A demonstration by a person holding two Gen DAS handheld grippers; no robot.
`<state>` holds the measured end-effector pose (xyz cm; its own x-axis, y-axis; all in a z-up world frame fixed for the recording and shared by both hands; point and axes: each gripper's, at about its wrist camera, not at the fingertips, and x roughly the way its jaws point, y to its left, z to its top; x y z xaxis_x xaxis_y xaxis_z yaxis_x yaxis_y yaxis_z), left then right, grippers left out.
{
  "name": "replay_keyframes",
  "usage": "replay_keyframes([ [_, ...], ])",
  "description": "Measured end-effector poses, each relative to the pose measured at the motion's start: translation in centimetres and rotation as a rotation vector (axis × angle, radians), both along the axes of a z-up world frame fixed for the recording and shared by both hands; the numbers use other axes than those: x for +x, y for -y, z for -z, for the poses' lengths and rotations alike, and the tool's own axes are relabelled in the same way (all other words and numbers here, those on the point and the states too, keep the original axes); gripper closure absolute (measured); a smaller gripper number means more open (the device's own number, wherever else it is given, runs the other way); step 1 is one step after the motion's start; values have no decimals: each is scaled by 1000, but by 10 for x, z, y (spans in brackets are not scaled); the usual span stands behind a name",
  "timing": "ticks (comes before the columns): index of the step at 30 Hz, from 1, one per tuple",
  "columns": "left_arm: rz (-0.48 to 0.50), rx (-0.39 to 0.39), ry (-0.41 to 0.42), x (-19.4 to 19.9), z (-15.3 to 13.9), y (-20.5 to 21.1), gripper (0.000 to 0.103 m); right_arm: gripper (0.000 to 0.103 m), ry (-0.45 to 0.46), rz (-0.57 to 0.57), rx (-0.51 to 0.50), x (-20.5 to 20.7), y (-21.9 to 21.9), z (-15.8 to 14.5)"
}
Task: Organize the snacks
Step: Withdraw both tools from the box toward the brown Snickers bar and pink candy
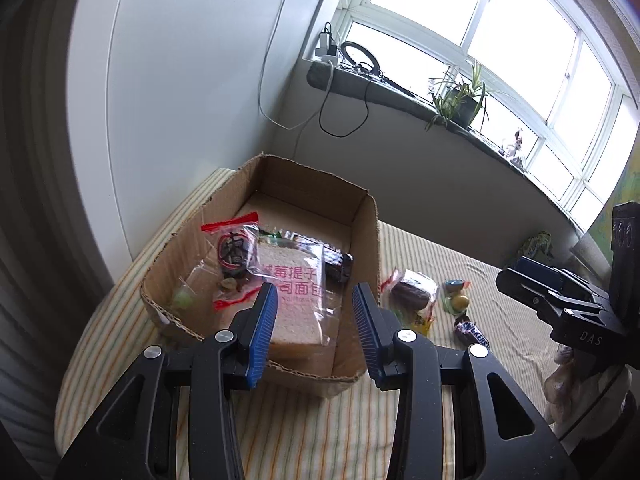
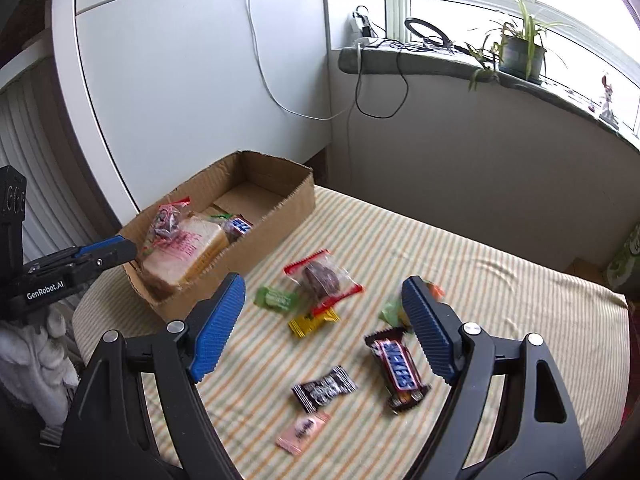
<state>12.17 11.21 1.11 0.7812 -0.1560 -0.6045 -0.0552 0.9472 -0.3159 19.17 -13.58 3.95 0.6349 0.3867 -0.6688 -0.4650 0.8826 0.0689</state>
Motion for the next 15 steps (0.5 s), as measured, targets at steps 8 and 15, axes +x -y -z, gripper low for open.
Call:
replay_keyframes([
  [8,113,-4,-45,-18,11,56,65,20,-36,72,-56,-13,73,22],
  [15,226,-7,-114,-25,32,113,65,20,-73,38,-64,-5,87,43],
])
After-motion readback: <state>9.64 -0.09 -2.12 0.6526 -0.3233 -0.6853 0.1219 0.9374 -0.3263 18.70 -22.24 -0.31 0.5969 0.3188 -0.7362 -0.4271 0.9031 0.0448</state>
